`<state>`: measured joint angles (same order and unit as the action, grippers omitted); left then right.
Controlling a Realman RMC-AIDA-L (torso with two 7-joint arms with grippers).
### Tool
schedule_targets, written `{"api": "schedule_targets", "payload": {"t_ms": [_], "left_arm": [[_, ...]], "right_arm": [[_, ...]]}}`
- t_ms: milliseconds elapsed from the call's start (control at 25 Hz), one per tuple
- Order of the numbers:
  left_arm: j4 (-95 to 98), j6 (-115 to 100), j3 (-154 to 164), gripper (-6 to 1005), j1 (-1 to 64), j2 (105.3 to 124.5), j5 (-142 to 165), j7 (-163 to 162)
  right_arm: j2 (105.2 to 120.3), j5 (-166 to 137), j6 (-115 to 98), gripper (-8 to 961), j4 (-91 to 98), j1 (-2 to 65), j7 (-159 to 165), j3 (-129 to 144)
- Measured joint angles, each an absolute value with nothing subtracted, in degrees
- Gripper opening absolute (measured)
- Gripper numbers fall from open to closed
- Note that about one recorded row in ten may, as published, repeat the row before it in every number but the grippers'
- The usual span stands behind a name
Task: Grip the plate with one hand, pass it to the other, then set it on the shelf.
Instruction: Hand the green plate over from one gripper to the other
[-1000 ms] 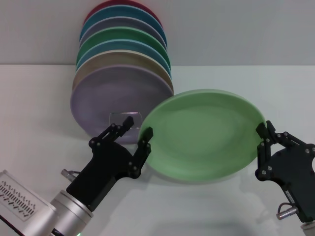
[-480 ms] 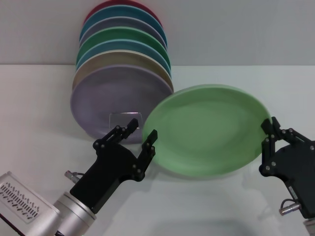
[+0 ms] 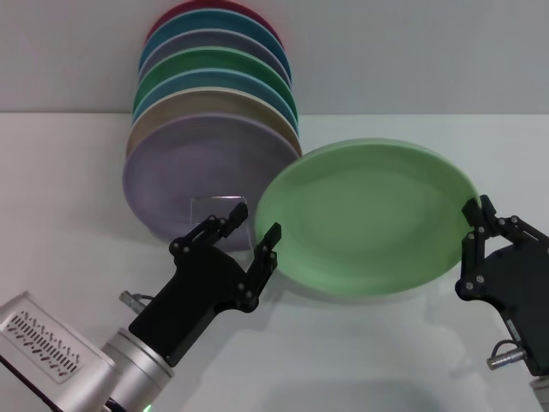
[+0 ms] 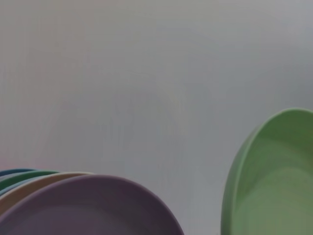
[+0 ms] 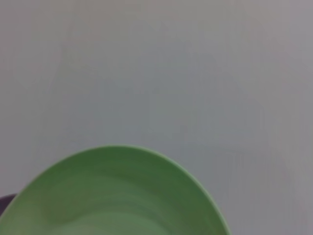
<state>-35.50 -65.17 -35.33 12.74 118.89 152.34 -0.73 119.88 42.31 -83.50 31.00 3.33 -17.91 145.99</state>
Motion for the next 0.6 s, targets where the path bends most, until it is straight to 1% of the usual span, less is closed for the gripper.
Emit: {"api": "schedule_targets", "payload": {"t_ms": [600], "left_arm": [[-37.61, -63.12, -35.71, 442, 13.06, 118.65, 152.09, 3.11]], "right_arm": [[119.88, 53.38, -87.70, 62, 33.34, 4.21, -26.88, 154.30]]}}
